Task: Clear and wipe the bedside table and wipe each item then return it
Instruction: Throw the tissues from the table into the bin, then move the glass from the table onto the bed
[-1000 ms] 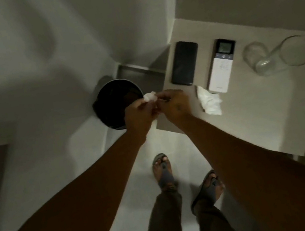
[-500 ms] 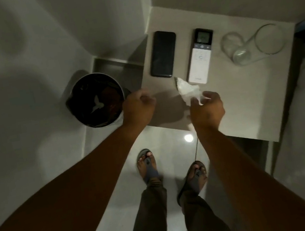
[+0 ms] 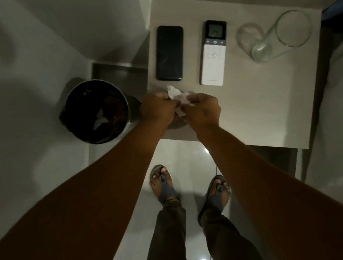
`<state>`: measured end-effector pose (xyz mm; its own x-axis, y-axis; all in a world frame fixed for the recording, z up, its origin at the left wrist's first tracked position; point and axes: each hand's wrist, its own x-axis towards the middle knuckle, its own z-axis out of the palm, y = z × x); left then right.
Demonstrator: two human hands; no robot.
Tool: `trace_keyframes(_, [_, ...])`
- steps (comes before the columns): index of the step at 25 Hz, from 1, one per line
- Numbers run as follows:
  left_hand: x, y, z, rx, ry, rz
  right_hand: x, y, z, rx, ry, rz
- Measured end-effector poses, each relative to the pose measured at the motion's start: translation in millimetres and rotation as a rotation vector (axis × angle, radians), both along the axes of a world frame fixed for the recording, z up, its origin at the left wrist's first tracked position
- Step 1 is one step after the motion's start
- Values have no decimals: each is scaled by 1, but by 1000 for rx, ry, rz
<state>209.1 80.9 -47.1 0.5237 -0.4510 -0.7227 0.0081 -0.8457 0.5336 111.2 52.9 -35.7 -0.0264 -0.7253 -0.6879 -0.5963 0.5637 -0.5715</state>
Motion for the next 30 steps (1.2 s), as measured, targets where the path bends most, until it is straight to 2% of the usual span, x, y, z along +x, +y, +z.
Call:
trace_keyframes(5, [95, 81, 14, 21, -34, 309, 102, 46, 2, 90, -171, 262])
trace_keyframes(8, [131, 115, 14, -20, 134, 528, 152, 60, -3, 143, -158, 459])
trace_keyframes(11, [138, 124, 5, 60, 119, 512, 146, 55, -10, 140, -124, 442])
trace_keyframes(14, [123, 114, 9, 83, 5, 395, 96, 40, -5, 115, -166, 255])
trace_keyframes(16, [95, 87, 16, 45, -229, 187, 40, 15, 5, 62, -163, 51])
trace_keyframes(18, [54, 45, 30, -153, -418, -33, -24, -19, 18, -55, -145, -142])
trace_keyframes(21, [-5, -30, 49, -523, -397, -312, -101, -73, 31, -253, -52, -277])
trace_keyframes(23, [-46, -82, 57, -638, -290, -426, -138, -110, 34, -328, 10, -288])
trace_keyframes(25, [-73, -121, 56, -613, -237, -597, -149, -136, 33, -317, 10, -198])
trace_keyframes(27, [-91, -150, 47, -566, -282, -729, -149, -156, 30, -300, -57, -89])
trace_keyframes(30, [-105, -172, 37, -566, -266, -689, -147, -170, 22, -320, -153, 7])
